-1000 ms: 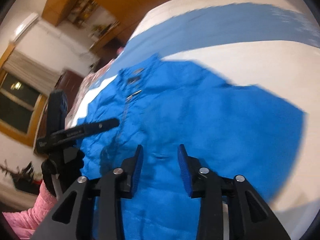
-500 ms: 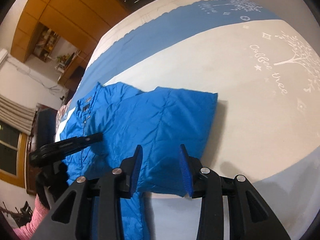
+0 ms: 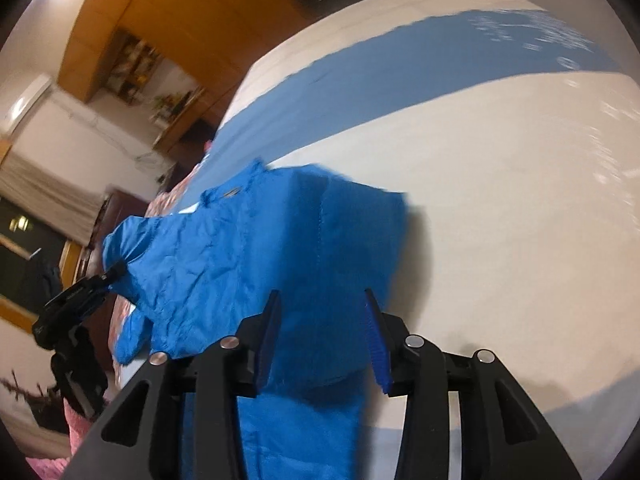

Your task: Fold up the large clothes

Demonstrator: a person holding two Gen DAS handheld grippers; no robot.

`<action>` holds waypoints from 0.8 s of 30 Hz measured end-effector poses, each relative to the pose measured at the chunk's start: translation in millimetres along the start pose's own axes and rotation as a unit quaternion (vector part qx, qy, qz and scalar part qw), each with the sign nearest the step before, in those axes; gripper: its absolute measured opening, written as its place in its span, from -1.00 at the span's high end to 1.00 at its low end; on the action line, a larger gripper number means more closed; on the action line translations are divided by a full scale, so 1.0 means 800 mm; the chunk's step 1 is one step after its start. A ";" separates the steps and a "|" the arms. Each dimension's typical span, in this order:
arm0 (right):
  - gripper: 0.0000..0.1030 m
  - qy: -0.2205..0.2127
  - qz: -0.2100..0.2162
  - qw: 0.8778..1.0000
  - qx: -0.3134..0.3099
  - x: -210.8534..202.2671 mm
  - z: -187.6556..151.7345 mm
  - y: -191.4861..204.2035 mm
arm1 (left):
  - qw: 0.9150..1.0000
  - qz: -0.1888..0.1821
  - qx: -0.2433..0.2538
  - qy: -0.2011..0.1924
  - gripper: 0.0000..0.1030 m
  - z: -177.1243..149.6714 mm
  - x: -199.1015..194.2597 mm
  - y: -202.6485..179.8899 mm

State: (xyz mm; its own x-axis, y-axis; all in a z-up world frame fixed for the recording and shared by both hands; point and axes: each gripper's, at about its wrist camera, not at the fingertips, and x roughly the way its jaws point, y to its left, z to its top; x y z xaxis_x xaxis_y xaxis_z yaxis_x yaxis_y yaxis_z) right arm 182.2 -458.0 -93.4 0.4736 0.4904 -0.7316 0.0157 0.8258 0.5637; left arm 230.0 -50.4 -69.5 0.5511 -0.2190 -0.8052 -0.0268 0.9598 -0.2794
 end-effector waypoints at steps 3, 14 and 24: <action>0.20 0.024 0.011 0.999 -0.023 0.031 0.001 0.030 | 0.999 0.021 -0.017 0.022 0.70 -0.002 0.012 0.048; 0.24 0.109 -0.053 0.992 -0.024 0.134 -0.018 0.038 | 0.992 0.082 -0.026 0.096 0.37 -0.045 0.105 0.106; 0.15 0.102 -0.054 0.992 -0.053 0.103 -0.022 0.092 | 0.997 0.071 0.019 0.039 0.06 -0.026 0.041 0.038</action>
State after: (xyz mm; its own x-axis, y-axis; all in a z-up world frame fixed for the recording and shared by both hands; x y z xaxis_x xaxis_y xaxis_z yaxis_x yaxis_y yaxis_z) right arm 206.8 -351.9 -119.1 0.2857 0.4354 -0.8537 -0.0407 0.8955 0.4431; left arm 229.9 -32.4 -115.2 0.4776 -0.0914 -0.8738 -0.0678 0.9878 -0.1404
